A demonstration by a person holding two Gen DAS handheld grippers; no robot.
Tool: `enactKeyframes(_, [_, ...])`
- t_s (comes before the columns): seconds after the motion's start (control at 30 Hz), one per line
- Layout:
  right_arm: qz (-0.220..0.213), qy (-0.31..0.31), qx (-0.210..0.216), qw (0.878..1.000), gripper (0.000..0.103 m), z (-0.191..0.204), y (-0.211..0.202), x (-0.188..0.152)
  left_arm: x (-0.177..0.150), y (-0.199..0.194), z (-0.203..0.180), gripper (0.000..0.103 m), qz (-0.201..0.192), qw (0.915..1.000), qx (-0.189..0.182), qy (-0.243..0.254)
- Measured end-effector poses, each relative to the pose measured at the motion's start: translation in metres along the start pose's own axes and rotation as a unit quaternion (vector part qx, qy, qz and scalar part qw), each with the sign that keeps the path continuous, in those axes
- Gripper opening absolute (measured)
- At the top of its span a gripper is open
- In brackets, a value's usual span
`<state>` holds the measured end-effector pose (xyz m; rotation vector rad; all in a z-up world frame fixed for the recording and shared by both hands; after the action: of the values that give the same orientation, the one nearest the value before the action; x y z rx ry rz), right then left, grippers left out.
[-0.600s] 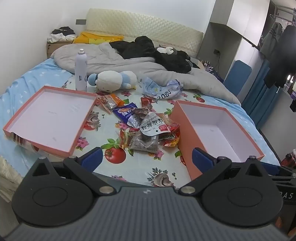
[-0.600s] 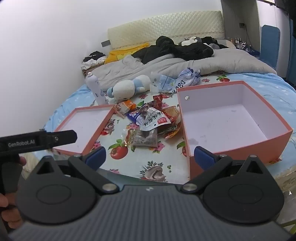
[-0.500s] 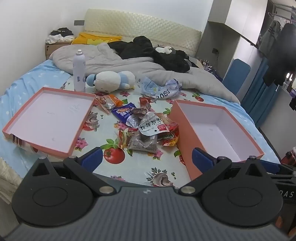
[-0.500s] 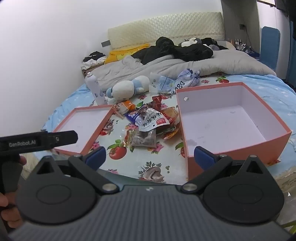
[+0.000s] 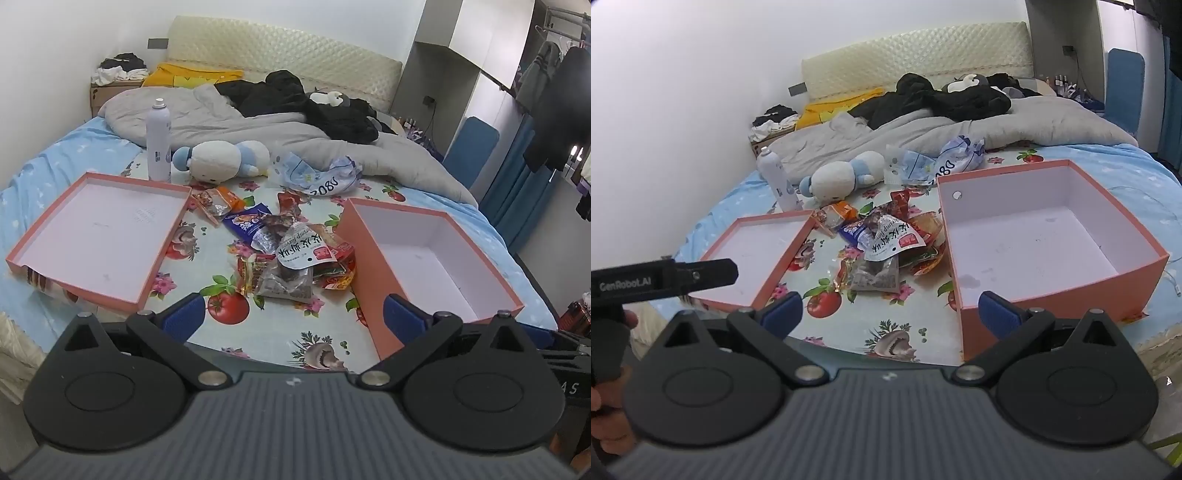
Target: Organize snacks
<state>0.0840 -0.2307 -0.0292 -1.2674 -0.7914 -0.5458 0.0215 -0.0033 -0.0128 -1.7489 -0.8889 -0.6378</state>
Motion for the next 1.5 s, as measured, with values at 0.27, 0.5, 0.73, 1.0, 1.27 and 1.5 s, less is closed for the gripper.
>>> enactKeyframes(0.27, [0.001, -0.007, 0.006, 1.0, 0.103, 0.001, 0.001, 0.0, 0.002, 0.0, 0.0, 0.103, -0.001, 1.0, -0.003, 0.003])
enactKeyframes(0.5, [0.002, -0.007, 0.005, 1.0, 0.103, 0.0, 0.0, 0.0, 0.003, -0.002, -0.003, 0.103, -0.001, 1.0, -0.004, 0.005])
enactKeyframes(0.73, [0.002, -0.011, 0.005, 1.0, 0.103, 0.001, 0.0, -0.001, 0.003, -0.002, -0.003, 0.103, 0.0, 1.0, -0.005, 0.005])
enactKeyframes(1.0, [0.005, -0.009, 0.007, 1.0, 0.103, 0.002, 0.001, -0.004, 0.001, 0.0, -0.005, 0.103, 0.003, 1.0, -0.004, 0.006])
enactKeyframes(1.27, [0.01, -0.009, 0.012, 1.0, 0.103, 0.001, 0.002, -0.005, -0.005, 0.007, -0.001, 0.103, 0.009, 0.9999, -0.007, 0.004])
enactKeyframes(1.5, [0.013, -0.003, 0.003, 1.0, 0.103, -0.001, 0.007, -0.011, -0.011, 0.016, 0.007, 0.103, 0.017, 0.9998, -0.008, -0.003])
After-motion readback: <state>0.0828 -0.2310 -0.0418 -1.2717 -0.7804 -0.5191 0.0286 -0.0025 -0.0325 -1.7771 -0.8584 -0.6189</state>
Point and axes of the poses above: each gripper's, at about its wrist camera, not at the fingertips, and y roughly the way its jaws point, z to its left, x to its top, the point moved 3 cm from there along y, roughly the way its jaws point, and after that the axes turned 11 degrees about -x, right-handed, at the moved point
